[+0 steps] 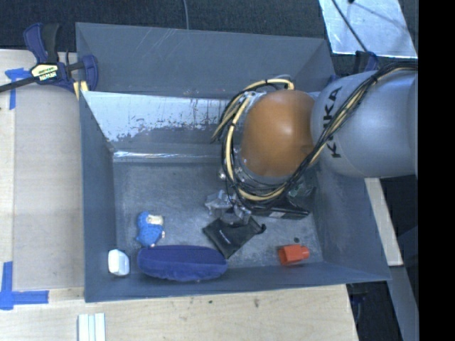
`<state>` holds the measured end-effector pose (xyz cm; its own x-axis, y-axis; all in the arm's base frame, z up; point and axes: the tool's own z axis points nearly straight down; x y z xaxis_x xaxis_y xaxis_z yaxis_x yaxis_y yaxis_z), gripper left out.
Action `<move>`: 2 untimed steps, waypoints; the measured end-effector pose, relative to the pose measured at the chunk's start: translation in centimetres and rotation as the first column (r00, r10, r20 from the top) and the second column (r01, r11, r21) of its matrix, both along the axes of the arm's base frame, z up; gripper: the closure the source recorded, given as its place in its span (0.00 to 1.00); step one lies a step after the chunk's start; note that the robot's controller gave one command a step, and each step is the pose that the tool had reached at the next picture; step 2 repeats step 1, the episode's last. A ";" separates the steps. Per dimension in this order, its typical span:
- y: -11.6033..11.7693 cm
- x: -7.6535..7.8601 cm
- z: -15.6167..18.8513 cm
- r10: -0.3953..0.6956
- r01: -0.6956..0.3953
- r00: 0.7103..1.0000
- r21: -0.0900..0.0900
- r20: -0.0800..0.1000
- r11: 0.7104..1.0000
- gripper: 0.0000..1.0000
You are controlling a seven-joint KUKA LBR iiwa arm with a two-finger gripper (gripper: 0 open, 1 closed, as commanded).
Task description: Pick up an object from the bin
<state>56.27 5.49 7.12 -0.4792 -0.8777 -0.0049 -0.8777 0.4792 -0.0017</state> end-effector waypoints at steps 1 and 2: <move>0.1 -0.3 13.1 -0.004 0.004 1.000 -0.002 0.007 1.000 1.00; 0.1 -0.3 13.1 -0.004 0.004 1.000 -0.002 0.007 1.000 1.00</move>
Offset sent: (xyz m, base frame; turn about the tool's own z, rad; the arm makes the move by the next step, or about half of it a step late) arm -0.0049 0.0011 0.1261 0.0013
